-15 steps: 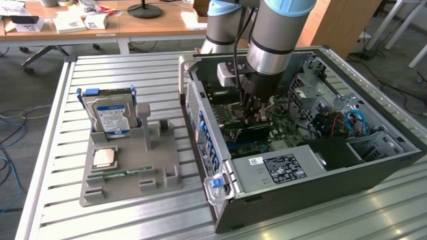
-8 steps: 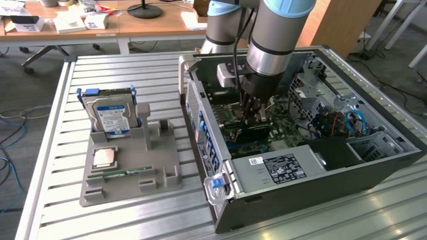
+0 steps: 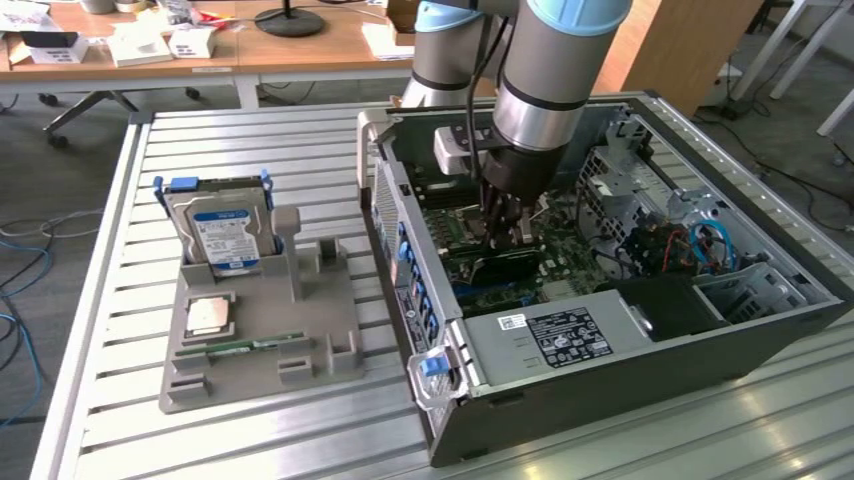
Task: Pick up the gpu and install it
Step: 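Press down on the gpu until it lock into place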
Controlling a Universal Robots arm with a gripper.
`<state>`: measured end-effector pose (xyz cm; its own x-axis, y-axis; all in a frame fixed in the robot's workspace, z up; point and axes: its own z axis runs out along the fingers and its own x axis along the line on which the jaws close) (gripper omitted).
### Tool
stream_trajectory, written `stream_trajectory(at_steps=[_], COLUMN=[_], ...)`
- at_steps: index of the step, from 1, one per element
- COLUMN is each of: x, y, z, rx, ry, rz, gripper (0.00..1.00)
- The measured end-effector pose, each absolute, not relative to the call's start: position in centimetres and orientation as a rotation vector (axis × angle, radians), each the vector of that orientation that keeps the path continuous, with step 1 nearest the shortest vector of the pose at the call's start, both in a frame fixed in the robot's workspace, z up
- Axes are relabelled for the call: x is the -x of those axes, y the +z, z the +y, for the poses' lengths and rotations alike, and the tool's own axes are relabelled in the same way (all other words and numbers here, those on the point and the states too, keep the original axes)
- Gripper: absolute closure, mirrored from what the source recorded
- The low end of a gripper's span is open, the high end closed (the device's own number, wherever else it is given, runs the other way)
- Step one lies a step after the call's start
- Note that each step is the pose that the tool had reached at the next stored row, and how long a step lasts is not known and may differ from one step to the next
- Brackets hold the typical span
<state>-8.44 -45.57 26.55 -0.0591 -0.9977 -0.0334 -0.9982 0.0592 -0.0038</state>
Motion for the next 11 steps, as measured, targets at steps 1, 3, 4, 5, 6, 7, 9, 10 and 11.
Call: stream_trajectory(at_steps=[1, 3, 4, 5, 6, 7, 9, 10, 11], x=[8.44, 8.45, 8.45, 8.45, 8.44, 8.45, 8.45, 8.45, 8.45], y=[26.54, 26.54, 26.53, 26.54, 26.54, 26.53, 26.51, 26.51, 26.51], z=[-45.57, -45.57, -45.57, -45.57, -45.57, -45.57, -45.57, -45.57, -45.57], rx=[2.136, 2.136, 2.136, 2.136, 2.136, 2.136, 2.136, 2.136, 2.136], ry=[0.031, 0.031, 0.031, 0.031, 0.031, 0.031, 0.031, 0.031, 0.031], rz=[2.266, 2.266, 2.266, 2.266, 2.266, 2.266, 2.266, 2.266, 2.266], gripper=[0.89, 0.89, 0.89, 0.89, 0.89, 0.89, 0.89, 0.89, 0.89])
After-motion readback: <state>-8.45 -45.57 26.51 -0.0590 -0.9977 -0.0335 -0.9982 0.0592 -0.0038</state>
